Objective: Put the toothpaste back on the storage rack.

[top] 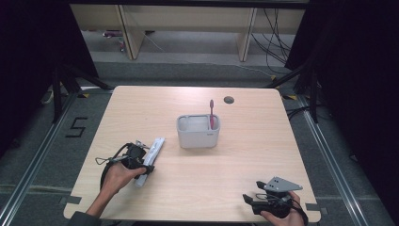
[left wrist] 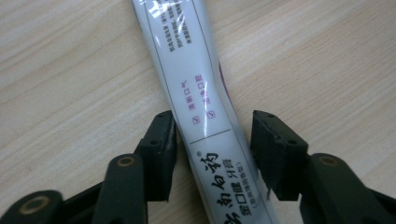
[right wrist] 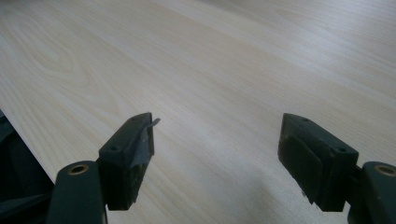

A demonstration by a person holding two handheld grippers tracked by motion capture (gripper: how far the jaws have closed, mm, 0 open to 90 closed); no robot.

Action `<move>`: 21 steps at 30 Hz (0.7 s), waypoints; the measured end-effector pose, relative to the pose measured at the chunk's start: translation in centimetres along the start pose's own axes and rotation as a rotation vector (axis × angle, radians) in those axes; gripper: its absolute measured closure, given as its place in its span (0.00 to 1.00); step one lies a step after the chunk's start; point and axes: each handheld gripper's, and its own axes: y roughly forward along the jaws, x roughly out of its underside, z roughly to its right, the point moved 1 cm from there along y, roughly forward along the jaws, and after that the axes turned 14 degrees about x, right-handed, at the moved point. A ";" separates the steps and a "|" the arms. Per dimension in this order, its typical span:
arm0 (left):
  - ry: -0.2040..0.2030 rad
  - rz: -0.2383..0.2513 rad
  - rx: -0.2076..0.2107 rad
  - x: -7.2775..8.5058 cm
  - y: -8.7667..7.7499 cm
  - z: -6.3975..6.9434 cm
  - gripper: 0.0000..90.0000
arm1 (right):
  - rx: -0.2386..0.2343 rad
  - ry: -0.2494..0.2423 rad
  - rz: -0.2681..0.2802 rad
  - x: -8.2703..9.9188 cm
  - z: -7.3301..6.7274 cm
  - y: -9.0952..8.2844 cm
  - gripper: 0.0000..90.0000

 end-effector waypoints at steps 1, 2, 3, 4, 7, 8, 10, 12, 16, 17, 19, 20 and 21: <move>0.001 -0.006 -0.001 0.0 0.0 0.0 0.59 | -0.002 -0.001 -0.001 0.0 0.0 0.0 0.31; 0.004 -0.002 -0.002 0.0 0.0 0.0 0.60 | 0.000 -0.002 -0.001 0.0 0.0 0.0 0.31; 0.012 -0.031 -0.002 -0.1 -0.1 0.0 0.61 | 0.000 -0.002 0.002 0.0 0.0 0.0 0.31; 0.012 -0.030 -0.007 -0.2 -0.1 0.0 0.62 | 0.001 -0.002 0.001 0.0 0.0 0.0 0.31; 0.017 -0.056 0.000 -0.4 -0.1 -0.2 0.64 | 0.000 -0.005 0.002 0.0 0.1 0.0 0.31; 0.023 -0.060 0.001 -0.5 -0.1 -0.3 0.65 | -0.001 -0.005 0.002 0.0 0.1 0.0 0.31; 0.023 -0.085 0.006 -0.7 -0.2 -0.5 0.67 | 0.001 -0.005 -0.005 0.0 0.1 0.0 0.31; 0.028 -0.086 0.001 -0.8 -0.1 -0.5 0.68 | -0.008 0.019 -0.013 0.0 -0.1 0.0 0.31; 0.033 -0.136 0.000 -1.3 -0.1 -0.4 0.68 | 0.000 -0.005 0.000 -0.1 0.0 0.0 0.31; 0.037 -0.142 -0.001 -1.4 0.0 -0.4 0.68 | -0.007 0.009 -0.006 0.0 -0.1 0.0 0.31; 0.040 -0.161 -0.003 -1.6 0.1 -0.3 0.68 | -0.003 -0.008 -0.001 -0.1 0.0 0.0 0.31; 0.051 -0.181 -0.004 -1.8 0.1 -0.3 0.68 | -0.003 -0.008 -0.002 -0.1 0.0 0.0 0.31; 0.055 -0.197 -0.003 -1.9 0.0 -0.4 0.68 | -0.004 -0.002 -0.003 0.0 -0.1 0.0 0.31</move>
